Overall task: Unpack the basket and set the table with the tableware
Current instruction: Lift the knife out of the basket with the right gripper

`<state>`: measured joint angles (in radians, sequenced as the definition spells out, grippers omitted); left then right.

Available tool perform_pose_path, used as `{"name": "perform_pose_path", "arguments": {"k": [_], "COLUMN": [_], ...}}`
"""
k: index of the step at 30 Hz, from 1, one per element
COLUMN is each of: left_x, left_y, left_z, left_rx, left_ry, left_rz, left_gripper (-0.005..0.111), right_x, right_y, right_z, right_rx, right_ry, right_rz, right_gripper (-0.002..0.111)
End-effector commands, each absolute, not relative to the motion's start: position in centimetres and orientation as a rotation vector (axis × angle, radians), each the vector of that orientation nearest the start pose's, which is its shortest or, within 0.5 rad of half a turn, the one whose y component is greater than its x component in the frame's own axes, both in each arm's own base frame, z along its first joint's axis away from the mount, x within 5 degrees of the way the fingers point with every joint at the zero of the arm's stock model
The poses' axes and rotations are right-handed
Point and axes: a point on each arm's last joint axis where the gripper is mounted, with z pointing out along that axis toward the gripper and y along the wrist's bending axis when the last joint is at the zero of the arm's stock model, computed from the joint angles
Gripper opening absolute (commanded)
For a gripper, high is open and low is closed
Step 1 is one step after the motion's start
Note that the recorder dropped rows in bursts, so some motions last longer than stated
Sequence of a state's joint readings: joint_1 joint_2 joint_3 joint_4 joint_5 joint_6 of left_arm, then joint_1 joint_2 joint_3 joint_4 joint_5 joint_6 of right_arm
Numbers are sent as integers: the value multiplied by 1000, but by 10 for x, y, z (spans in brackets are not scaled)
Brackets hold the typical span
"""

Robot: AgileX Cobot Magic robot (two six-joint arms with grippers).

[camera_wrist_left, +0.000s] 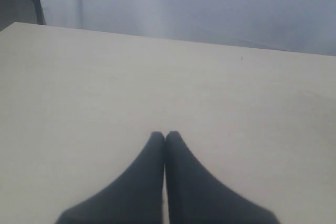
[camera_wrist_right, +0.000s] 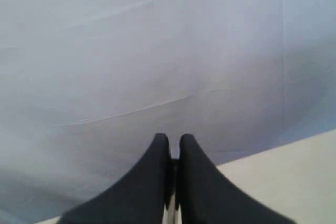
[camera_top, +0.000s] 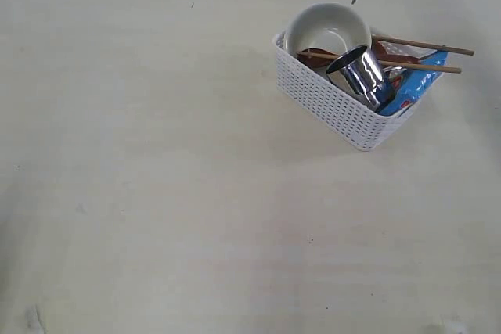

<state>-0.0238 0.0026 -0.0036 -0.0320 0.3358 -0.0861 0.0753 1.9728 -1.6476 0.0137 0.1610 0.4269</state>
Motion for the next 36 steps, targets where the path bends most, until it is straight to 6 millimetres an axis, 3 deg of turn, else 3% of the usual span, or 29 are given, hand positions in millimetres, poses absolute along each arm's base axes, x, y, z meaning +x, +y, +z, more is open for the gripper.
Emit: {"name": "perform_pose_path", "arguments": {"k": [1,10,17,22,30,33,36], "left_x": [54,54,54,54,54,54,54], "left_y": [-2,-2,-2,-2,-2,-2,-2], "left_z": [184,184,184,184,184,184,184], "left_rx": [-77,-77,-77,-77,-77,-77,-77], "left_ry": [1810,1810,1810,1810,1810,1810,1810], "left_rz": [-106,-106,-106,-106,-106,-106,-106], "left_gripper": [0,0,0,0,0,0,0], "right_x": [469,441,413,397,388,384,367], "right_y": [32,35,57,88,123,134,151], "right_z": [323,351,366,361,364,345,307], "right_rx": [322,187,-128,-466,-623,-674,-828], "right_ry": [1865,1979,2112,2170,1978,1919,1886], "right_rz": [328,224,195,467,1007,1173,1304], "right_gripper": [0,0,0,0,0,0,0]}}
